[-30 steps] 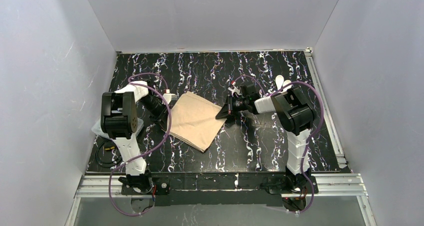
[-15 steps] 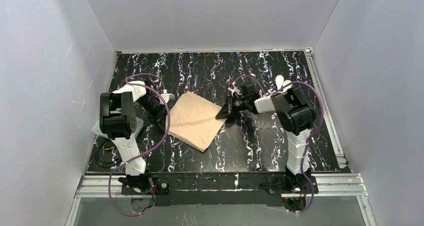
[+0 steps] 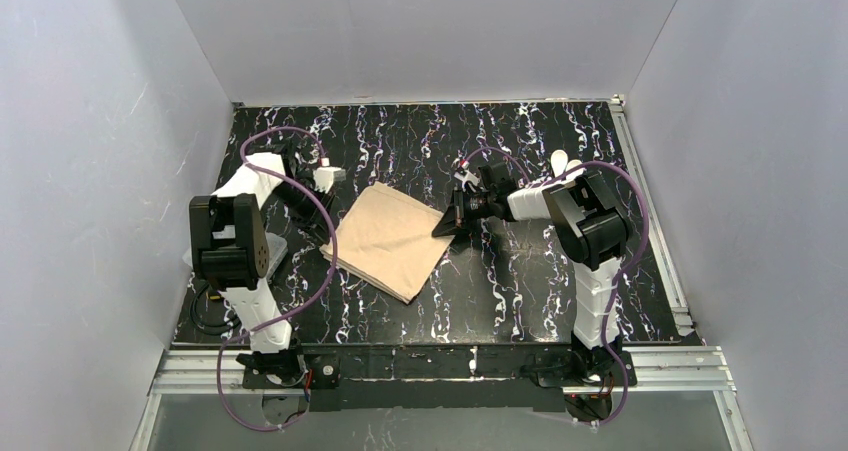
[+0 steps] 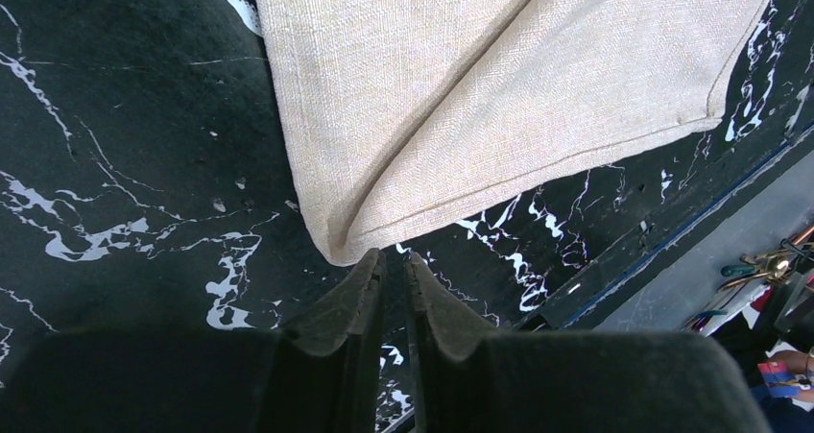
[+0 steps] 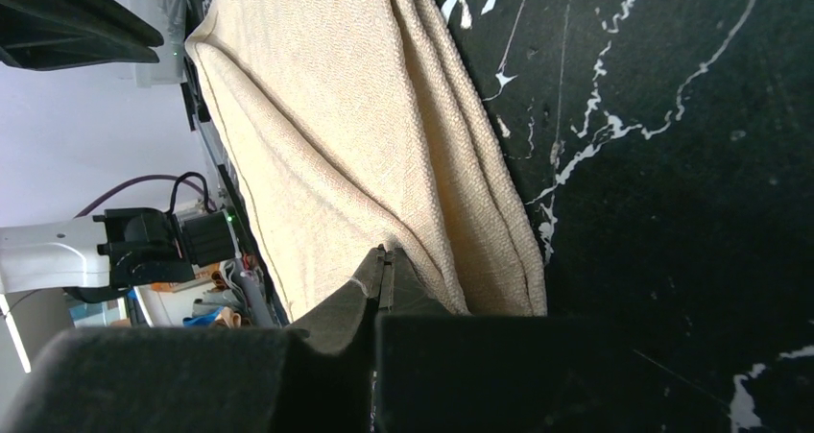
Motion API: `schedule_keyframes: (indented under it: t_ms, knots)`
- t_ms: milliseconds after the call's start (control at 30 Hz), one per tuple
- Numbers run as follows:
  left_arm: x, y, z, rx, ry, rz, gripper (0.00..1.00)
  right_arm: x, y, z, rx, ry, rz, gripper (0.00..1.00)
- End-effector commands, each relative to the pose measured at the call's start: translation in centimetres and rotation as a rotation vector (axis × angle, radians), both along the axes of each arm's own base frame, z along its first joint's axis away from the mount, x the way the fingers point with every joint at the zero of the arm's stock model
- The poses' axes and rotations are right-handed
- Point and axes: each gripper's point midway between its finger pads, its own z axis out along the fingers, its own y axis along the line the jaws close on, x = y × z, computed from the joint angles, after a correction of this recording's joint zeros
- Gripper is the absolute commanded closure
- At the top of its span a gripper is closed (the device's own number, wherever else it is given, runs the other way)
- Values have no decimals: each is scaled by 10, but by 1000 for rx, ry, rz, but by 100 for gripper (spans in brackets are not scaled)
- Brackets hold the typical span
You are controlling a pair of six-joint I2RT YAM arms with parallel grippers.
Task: Fold the napkin into a case and place the utensils inside
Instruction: Smooth out the upper triangle-folded napkin at the center of the board.
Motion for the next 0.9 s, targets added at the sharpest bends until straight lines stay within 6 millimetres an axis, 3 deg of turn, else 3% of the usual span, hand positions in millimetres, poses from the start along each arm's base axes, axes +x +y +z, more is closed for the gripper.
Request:
schedule_keyframes:
  t_ms: [0,633,767,867]
  knots:
    - [-7,-4,-1,-42,21,2,87,6,-15,-26,-107,-1,-37,99]
    - [-19,23,-56,119,18,-37,89,9,-14,-23,-102,-7,-48,99]
    - [-18,23,-57,120,-1,-39,89,12,-15,-26,-117,-5,-52,99]
    - [-23,9,-48,63,40,-40,88,21,-26,-30,-140,-3,-86,99]
